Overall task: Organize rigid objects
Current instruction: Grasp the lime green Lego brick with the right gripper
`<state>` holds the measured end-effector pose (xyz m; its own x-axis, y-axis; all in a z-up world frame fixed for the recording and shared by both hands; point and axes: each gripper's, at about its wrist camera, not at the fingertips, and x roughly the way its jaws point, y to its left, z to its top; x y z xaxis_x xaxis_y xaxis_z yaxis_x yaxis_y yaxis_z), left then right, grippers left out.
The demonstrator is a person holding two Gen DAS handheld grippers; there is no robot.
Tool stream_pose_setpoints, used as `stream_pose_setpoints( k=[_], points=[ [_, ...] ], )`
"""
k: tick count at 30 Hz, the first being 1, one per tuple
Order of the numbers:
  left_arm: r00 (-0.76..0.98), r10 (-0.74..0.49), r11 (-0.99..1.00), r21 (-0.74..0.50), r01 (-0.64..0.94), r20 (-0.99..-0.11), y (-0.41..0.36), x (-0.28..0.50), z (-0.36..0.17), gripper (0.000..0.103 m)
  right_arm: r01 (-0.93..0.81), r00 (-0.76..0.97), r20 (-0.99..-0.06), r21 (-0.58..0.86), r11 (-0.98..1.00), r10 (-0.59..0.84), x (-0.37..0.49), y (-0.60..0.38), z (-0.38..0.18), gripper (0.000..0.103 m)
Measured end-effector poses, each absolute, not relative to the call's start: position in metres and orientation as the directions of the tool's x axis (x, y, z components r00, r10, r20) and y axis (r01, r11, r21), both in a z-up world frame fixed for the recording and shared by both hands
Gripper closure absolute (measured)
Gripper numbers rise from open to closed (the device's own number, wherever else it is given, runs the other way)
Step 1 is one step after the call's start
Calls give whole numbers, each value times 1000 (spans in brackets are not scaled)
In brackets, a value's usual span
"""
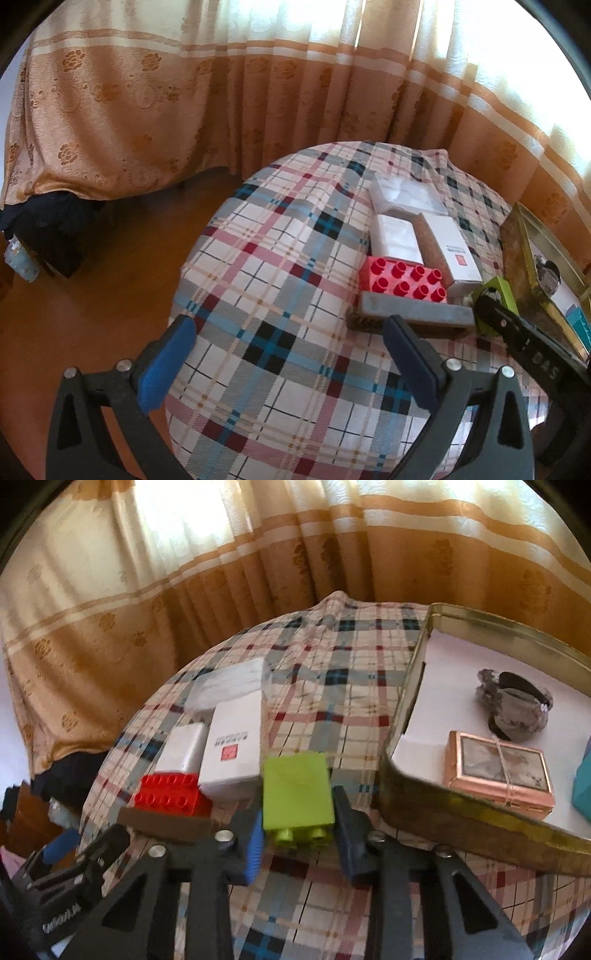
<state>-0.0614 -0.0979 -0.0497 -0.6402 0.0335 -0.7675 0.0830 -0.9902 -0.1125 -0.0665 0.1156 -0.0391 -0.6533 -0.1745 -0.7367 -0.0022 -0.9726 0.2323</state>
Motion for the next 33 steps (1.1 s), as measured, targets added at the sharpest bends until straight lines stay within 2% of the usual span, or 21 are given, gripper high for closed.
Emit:
stream_pose_setpoints(
  k=[3, 9, 13, 19, 22, 23, 27, 33],
  points=[
    [-645, 50, -992, -113, 57, -762, -94, -60, -49, 1, 5, -658, -719, 294, -956, -225, -56, 124, -35, 69],
    [-687, 161, -986, -139, -88, -709, -81, -53, -39, 1, 4, -684, -695, 300, -954, -222, -21, 134, -29, 69],
    [-653, 171, -983, -85, -161, -738, -60, -62, -38, 1, -11, -693, -683, 330, -944, -230, -6, 142, -31, 69],
    [-605, 268, -962, -168, -217, -750, -49, -86, -37, 1, -21, -688, -682, 358, -933, -246, -8, 145, -35, 69],
    [-547, 293, -949, -166, -269, -784, -36, -100, -47, 0, -17, -692, -677, 365, -931, -252, -7, 146, -35, 69],
    [-514, 327, -938, -207, -278, -793, -34, -106, -51, 1, -16, -692, -675, 367, -930, -254, -7, 146, -35, 69],
    [-519, 310, -943, -189, -274, -796, -31, -101, -51, 1, -20, -687, -677, 380, -925, -264, -8, 148, -37, 69],
    [-506, 367, -921, -228, -316, -780, -35, -84, -49, 6, -22, -686, -676, 388, -921, -269, -8, 150, -38, 69]
  ],
)
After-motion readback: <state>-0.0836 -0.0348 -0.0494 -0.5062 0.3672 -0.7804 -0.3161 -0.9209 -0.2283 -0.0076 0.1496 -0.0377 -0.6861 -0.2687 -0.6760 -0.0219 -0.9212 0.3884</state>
